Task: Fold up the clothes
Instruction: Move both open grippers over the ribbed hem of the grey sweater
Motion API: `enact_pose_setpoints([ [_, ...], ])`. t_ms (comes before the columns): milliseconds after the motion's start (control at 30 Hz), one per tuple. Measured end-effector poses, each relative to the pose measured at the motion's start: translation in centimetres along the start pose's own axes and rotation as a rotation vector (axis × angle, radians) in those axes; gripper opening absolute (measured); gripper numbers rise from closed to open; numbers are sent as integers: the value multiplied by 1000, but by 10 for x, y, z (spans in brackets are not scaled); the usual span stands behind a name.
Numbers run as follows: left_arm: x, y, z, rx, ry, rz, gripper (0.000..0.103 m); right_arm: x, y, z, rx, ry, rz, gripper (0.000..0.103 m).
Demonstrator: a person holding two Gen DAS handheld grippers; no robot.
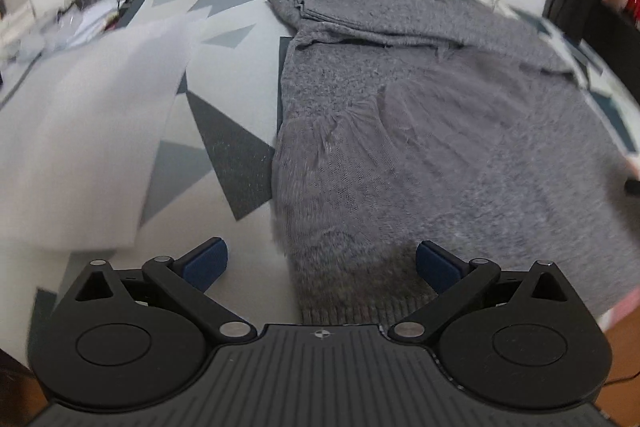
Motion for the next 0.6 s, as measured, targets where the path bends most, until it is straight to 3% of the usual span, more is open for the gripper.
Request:
enact_pose_setpoints([
  [400,8,11,1,-50,25,48,103,8,4,1,38,52,86,102],
  [600,7,11,0,-69,32,59,103,9,6,-1,55,28,73,102],
])
Point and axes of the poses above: each gripper's, at about its wrist camera, not at the fingertips, and x roughly the way its jaws point, z to its right, y to its top, the point moved 7 cm from there along x, roughly the way its jaws point, and after that the axes turned 4 degrees about -z, right-handed, at the moved point
